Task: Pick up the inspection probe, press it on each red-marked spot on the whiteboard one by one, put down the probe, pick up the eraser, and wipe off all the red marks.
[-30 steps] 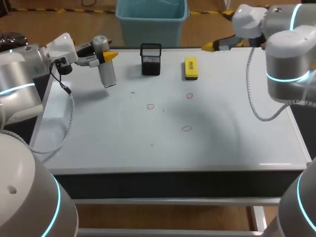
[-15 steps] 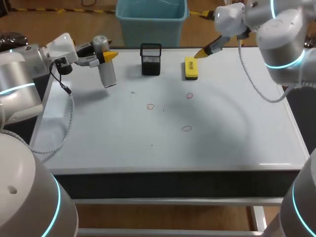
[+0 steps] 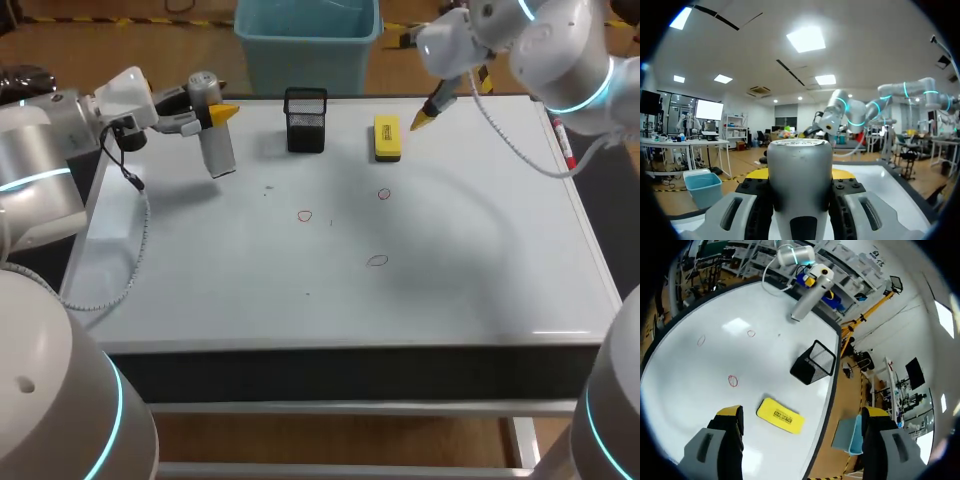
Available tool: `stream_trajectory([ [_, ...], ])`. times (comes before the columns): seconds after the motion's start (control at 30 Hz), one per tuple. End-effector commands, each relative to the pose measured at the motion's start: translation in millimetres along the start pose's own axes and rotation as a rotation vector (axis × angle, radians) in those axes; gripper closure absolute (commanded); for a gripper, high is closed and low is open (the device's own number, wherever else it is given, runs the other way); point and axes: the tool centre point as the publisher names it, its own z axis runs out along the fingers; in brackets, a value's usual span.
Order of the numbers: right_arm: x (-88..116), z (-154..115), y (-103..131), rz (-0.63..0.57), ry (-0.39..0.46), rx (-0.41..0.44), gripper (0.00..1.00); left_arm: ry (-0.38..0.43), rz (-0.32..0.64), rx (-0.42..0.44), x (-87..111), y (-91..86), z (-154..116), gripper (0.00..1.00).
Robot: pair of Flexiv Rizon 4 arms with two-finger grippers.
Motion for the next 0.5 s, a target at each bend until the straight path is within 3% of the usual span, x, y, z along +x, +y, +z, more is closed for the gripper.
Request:
stream_trajectory([
  [0.03, -3.9, -0.1, -5.4, -0.248, 0.479, 0.229, 0.00, -0.002, 0.001, 0.002, 0.3, -0.5, 0.4, 1.00],
  [0.5, -3.2, 2.1, -5.4, -0.275, 0.494, 0.230, 0.00, -0.002, 0.001, 0.002, 0.3, -0.5, 0.4, 1.00],
])
